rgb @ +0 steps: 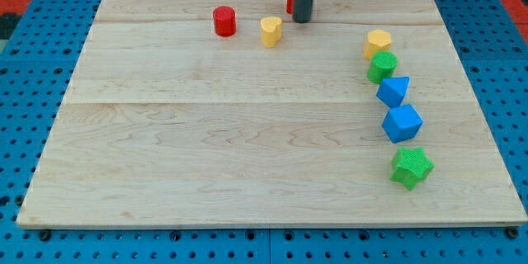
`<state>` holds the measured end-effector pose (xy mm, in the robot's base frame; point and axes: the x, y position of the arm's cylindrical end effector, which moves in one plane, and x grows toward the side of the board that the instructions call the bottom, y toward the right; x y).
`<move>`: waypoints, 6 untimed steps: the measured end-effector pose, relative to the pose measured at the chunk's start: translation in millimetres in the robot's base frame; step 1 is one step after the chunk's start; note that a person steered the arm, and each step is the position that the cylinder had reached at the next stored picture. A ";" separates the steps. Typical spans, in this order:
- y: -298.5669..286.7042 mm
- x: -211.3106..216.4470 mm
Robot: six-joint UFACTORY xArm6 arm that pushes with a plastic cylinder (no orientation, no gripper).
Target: Slide the red star towards the line of blocks
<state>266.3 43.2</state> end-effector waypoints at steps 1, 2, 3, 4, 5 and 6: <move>-37.5 -12.0; -74.7 -36.6; -70.6 -46.9; -1.3 -49.7; 54.2 -47.9; 91.6 -30.9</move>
